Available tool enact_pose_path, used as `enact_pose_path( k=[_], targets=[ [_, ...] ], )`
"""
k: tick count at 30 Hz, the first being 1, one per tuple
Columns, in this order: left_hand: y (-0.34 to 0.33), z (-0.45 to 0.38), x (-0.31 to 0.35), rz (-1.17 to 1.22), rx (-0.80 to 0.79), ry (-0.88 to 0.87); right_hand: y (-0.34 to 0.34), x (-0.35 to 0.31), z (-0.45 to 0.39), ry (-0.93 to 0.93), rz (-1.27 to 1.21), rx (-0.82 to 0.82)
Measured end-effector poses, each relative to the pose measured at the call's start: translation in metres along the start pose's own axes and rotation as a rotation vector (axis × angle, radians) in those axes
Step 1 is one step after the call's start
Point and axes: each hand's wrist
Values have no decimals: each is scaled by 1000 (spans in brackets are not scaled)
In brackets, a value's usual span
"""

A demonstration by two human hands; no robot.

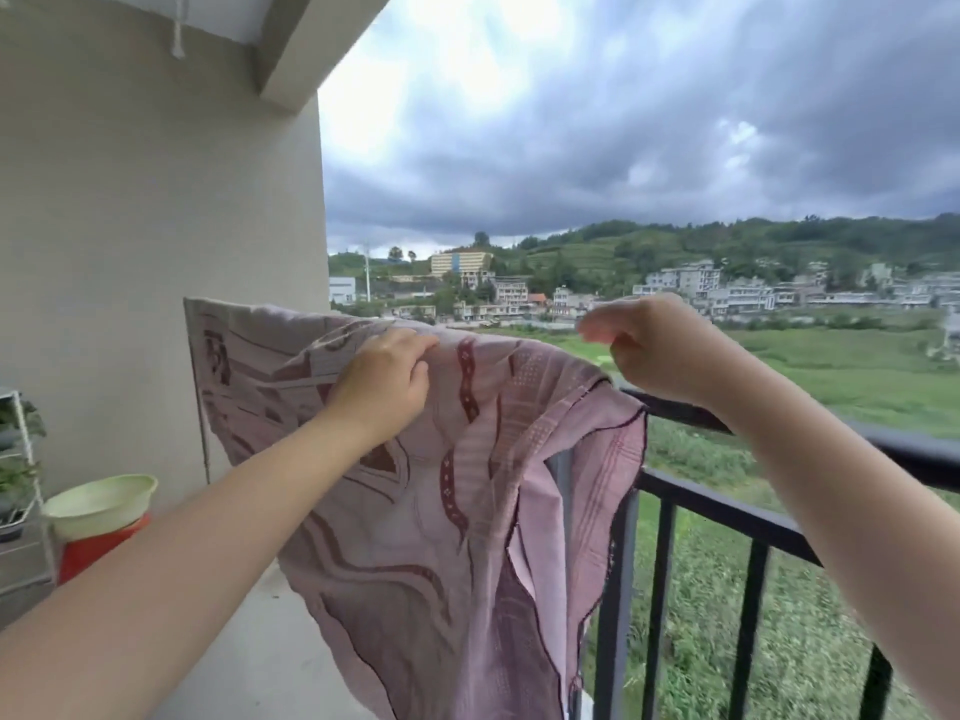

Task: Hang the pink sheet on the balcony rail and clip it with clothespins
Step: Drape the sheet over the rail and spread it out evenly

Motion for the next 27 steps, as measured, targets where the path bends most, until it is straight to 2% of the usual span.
enact_pose_path(
  k=[2,6,11,17,23,27],
  targets=[
    [2,-17,-25,-26,-38,41,3,-36,-15,0,15,53],
    [4,-36,-80,-27,-107,85,-29,-99,-52,-104,241,-53],
    [3,-34,-169,-25,-211,80,-82,-143,-92,-269,413,20],
    [13,-29,-268,-23,-261,88,-127,-182,-133,-371,451,108],
    [-7,-51,-344,65,-181,56,-166,-209,-196,-294,426,152],
    [-25,-82,-385,60,-123,-68,-194,-226,-248,-298,404,50]
  ],
)
Point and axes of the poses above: each hand's wrist, its own z-axis away from the middle knuckle, its own y-axis out of the back of the hand, x = y × z, and after that the axes turned 4 degrees about -y, right-handed
